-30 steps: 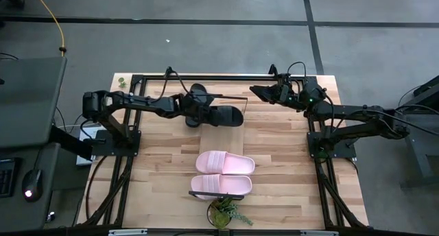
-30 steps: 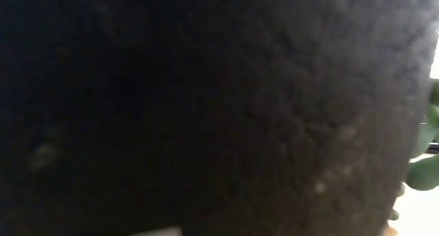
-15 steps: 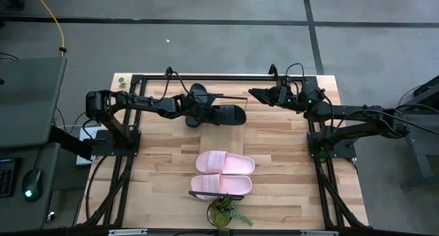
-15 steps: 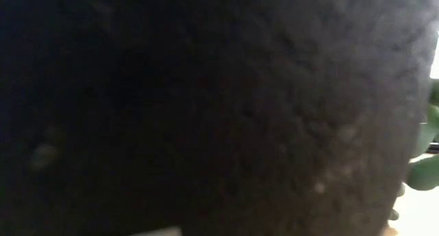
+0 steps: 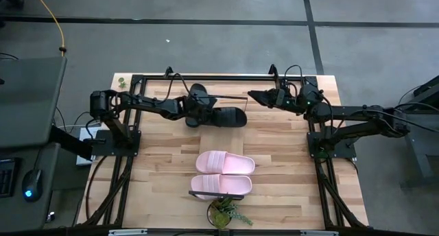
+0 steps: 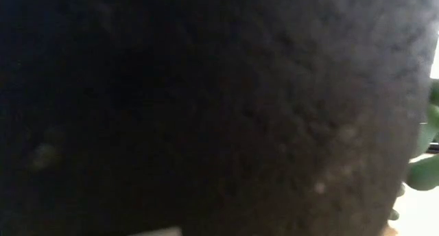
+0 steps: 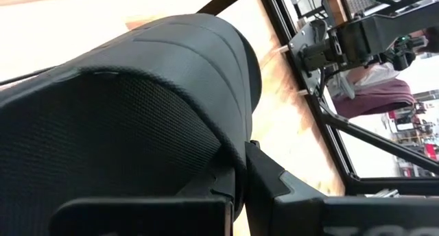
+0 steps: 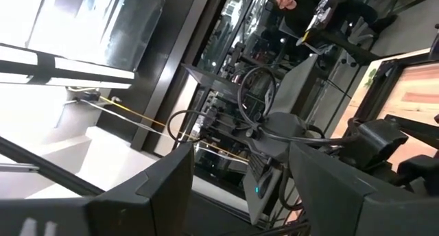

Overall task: Pick and place slides into the shelf
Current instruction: Put the left black slides on the shelf, then put the black slides on the shelf

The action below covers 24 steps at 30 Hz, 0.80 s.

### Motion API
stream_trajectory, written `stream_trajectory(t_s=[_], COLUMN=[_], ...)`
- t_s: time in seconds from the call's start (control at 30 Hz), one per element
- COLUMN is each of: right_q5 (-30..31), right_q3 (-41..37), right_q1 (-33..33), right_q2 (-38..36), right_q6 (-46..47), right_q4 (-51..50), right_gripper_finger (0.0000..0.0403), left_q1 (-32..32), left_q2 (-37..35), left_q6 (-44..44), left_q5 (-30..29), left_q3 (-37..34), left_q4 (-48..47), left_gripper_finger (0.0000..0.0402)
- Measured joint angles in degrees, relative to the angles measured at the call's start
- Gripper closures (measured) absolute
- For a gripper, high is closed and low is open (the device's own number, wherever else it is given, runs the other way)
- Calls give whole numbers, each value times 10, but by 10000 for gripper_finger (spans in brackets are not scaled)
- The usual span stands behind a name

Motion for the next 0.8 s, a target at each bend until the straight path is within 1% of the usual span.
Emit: stream_trajectory(t_s=[0.17, 0.27, 0.7, 0.8], right_q5=[0, 0, 0, 0], right_q3=[0, 0, 0, 0], right_q1=[0, 0, 0, 0], right_q2=[0, 0, 0, 0], right_q6=[-2, -2, -6, -6], right_q4=[-3, -6, -13, -13], right_gripper_finger=[171, 171, 171, 171], left_q1=[0, 0, 0, 0], left_q2=[0, 0, 0, 0], left_q6=[2, 2, 2, 2], left_q5=[-3, -4, -6, -16], left_q3=[0, 0, 0, 0], left_q4=[0, 0, -1, -1], left_gripper_finger=[400, 388, 279, 260])
